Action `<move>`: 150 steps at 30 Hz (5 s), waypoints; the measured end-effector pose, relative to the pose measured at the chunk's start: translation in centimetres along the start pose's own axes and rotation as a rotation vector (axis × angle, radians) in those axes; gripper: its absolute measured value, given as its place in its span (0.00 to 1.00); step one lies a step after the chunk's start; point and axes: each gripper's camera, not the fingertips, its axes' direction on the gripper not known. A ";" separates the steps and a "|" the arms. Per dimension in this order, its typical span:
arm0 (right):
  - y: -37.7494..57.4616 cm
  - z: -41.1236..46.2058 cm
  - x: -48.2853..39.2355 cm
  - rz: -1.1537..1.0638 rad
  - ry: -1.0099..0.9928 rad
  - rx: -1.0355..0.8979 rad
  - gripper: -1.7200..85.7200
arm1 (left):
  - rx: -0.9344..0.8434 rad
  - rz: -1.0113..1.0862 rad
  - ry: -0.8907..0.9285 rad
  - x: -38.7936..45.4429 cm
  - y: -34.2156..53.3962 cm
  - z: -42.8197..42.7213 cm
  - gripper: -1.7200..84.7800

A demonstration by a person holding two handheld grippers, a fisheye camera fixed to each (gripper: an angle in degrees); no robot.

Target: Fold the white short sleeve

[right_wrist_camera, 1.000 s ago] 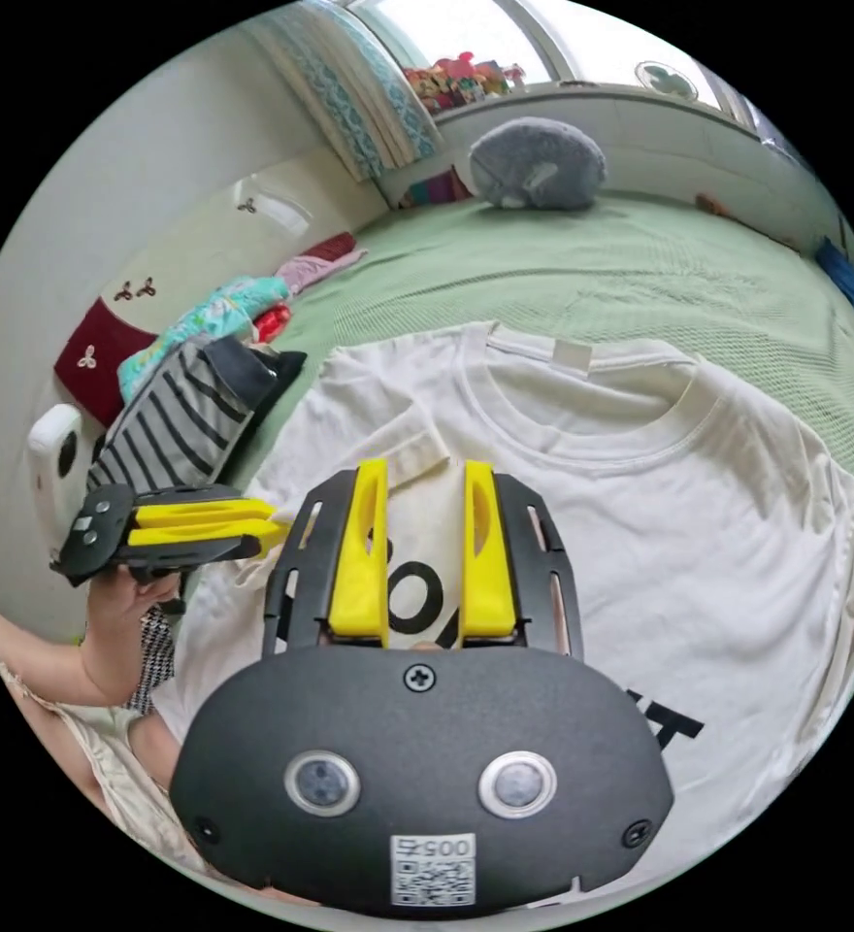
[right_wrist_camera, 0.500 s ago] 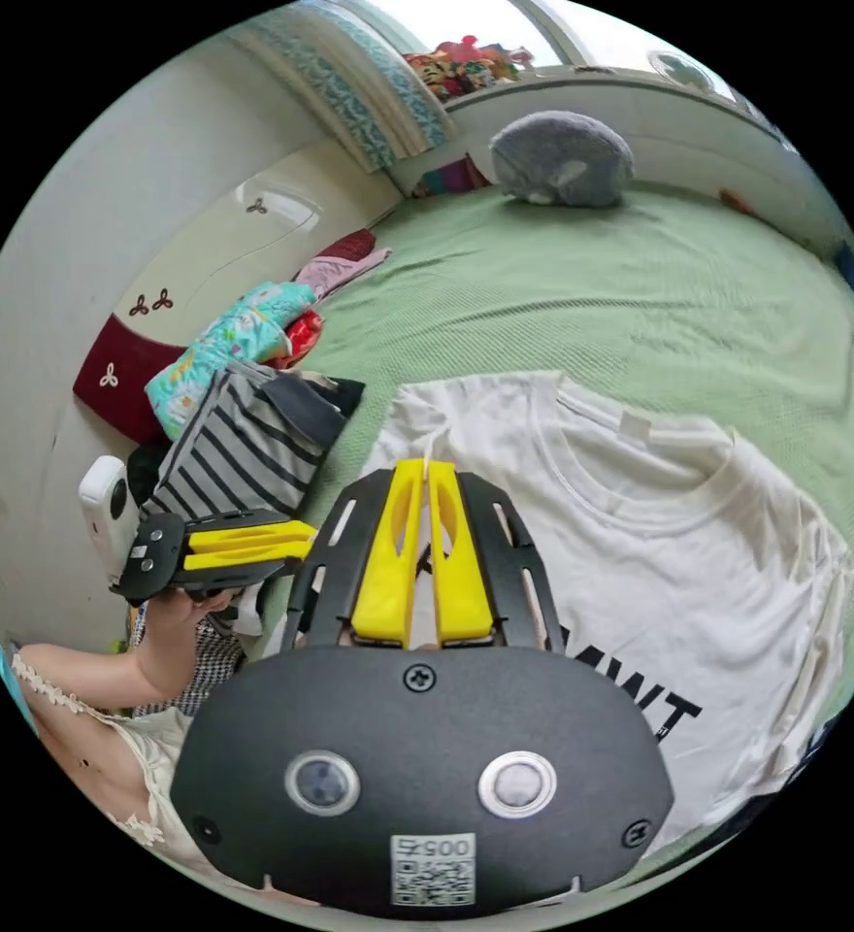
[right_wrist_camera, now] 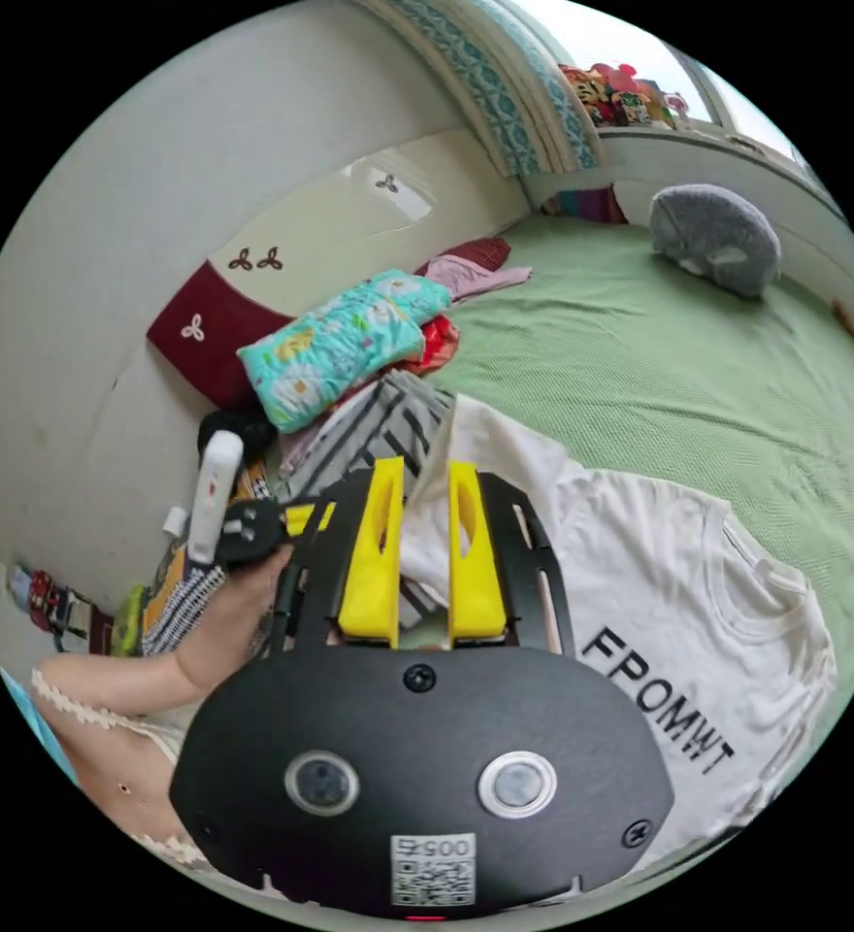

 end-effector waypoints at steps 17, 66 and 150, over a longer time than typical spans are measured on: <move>42.2 -17.6 2.0 0.712 0.507 0.051 0.11 | -0.121 0.287 0.071 9.5 15.4 -3.0 0.01; 35.0 -19.4 -30.3 0.756 0.697 0.056 0.01 | -0.212 0.049 0.081 26.2 25.0 -6.4 0.02; 36.4 -22.2 -35.7 0.642 0.600 0.116 0.01 | -0.181 0.119 0.081 33.3 24.4 -8.3 0.02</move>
